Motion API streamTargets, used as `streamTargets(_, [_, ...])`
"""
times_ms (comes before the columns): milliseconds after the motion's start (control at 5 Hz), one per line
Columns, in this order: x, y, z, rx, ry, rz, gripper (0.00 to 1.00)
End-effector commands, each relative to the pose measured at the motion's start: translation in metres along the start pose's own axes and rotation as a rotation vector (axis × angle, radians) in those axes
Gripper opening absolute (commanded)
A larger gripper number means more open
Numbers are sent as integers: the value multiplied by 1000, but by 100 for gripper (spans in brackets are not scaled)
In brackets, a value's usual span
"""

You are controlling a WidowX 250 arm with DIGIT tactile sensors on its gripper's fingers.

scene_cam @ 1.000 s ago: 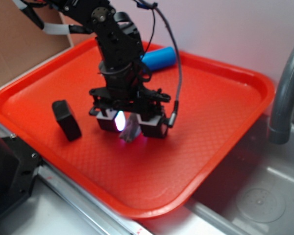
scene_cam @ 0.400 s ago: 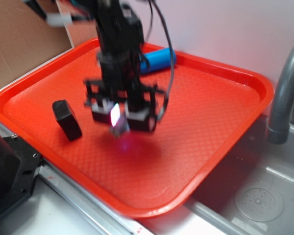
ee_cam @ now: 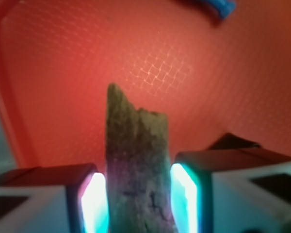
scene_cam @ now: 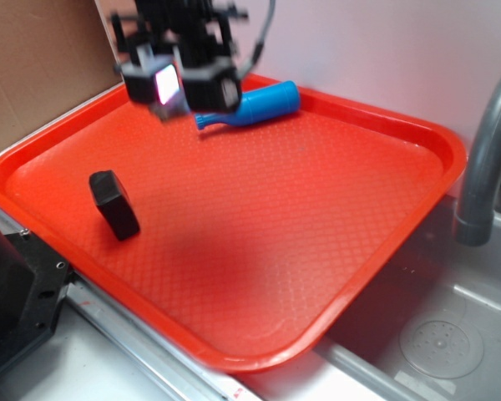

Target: Grab the wood chip.

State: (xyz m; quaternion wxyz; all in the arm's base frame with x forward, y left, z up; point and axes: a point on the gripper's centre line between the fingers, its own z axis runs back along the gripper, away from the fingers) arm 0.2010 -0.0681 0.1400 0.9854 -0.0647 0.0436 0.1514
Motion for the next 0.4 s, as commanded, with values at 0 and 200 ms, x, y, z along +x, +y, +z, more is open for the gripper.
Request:
streamTargets(0, [0, 20, 76, -94, -113, -73, 0])
streamTargets(200, [4, 36, 78, -141, -54, 98, 0])
